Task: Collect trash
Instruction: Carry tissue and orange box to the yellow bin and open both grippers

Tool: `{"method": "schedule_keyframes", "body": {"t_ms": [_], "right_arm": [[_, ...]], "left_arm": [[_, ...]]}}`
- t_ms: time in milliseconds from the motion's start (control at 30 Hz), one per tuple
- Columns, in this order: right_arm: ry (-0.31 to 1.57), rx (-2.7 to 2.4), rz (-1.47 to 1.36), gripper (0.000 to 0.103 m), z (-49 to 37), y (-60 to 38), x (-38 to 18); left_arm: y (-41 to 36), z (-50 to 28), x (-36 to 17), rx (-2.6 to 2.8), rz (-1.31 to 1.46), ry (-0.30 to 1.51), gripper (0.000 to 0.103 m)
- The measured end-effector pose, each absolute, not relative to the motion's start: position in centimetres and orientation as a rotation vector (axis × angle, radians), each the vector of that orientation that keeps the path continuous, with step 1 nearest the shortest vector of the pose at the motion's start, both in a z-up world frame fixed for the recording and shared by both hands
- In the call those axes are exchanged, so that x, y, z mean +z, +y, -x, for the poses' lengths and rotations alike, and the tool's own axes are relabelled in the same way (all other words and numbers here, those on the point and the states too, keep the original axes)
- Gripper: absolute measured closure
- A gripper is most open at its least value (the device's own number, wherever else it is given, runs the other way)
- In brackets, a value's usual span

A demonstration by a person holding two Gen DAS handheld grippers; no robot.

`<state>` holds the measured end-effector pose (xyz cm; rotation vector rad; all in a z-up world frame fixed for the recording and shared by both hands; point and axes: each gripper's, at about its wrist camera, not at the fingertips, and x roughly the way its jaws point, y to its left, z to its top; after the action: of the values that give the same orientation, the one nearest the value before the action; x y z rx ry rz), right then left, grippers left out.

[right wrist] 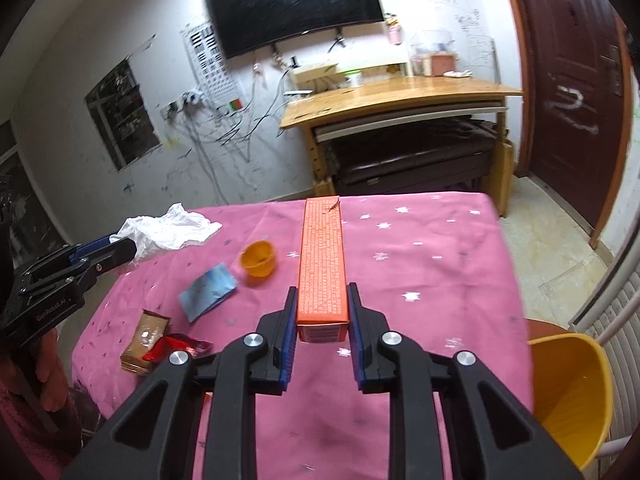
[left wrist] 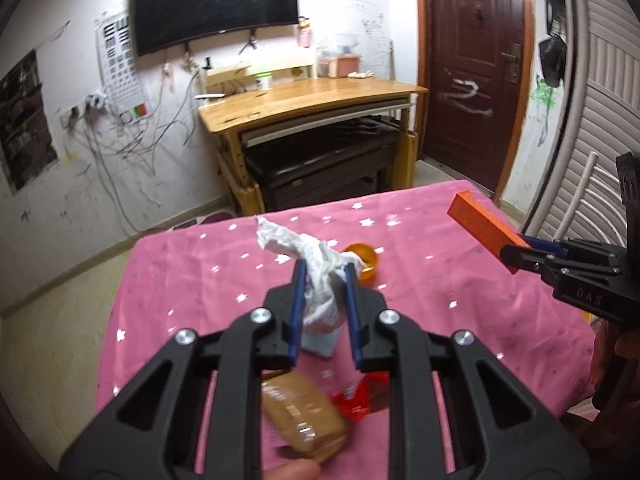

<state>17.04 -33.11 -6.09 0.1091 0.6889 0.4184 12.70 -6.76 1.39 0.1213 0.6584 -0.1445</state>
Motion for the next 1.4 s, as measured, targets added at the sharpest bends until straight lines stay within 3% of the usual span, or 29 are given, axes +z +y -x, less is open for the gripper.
{"method": "schedule_keyframes", "body": {"t_ms": [733, 1400], "right_arm": [[0.673, 0.11, -0.253, 0.086, -13.5, -52.0, -10.7], [0.932, 0.041, -0.23, 0.086, -14.7, -58.2, -19.4]], "left_arm": [[-25.3, -14.6, 0.9, -0.376, -0.322, 0.673, 0.086], [-39.3, -17.0, -5.2, -0.621, -0.35, 0.884, 0.086]]}}
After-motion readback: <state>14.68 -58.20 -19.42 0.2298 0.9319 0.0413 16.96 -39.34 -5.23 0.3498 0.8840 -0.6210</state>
